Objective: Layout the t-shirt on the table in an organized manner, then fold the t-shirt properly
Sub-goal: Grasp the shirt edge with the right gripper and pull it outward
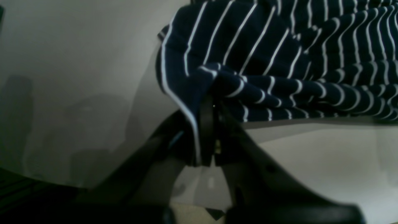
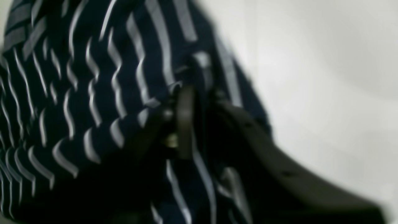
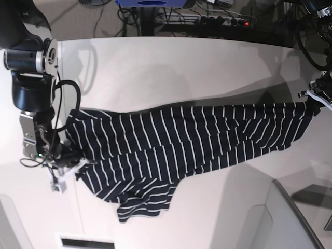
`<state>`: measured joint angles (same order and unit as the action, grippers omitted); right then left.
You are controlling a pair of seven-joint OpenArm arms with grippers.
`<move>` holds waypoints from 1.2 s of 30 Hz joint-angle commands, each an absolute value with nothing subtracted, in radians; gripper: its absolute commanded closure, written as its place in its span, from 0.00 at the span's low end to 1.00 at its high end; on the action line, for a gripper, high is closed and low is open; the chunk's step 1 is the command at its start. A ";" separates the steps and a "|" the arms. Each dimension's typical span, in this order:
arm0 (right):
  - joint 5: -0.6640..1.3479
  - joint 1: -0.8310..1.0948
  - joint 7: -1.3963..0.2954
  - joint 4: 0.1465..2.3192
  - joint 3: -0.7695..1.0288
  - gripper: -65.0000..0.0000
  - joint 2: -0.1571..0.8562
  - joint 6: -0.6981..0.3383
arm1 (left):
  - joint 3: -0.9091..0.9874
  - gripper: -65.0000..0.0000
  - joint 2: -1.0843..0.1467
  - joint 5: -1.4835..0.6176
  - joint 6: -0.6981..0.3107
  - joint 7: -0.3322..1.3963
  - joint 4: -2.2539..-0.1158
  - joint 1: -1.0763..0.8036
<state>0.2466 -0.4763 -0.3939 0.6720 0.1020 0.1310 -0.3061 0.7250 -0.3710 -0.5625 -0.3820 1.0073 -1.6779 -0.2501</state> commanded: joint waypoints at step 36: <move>0.340 -0.120 -0.667 1.129 0.329 0.91 0.082 -0.366 | 0.727 1.00 -0.383 -0.568 -0.380 0.987 -1.641 -0.246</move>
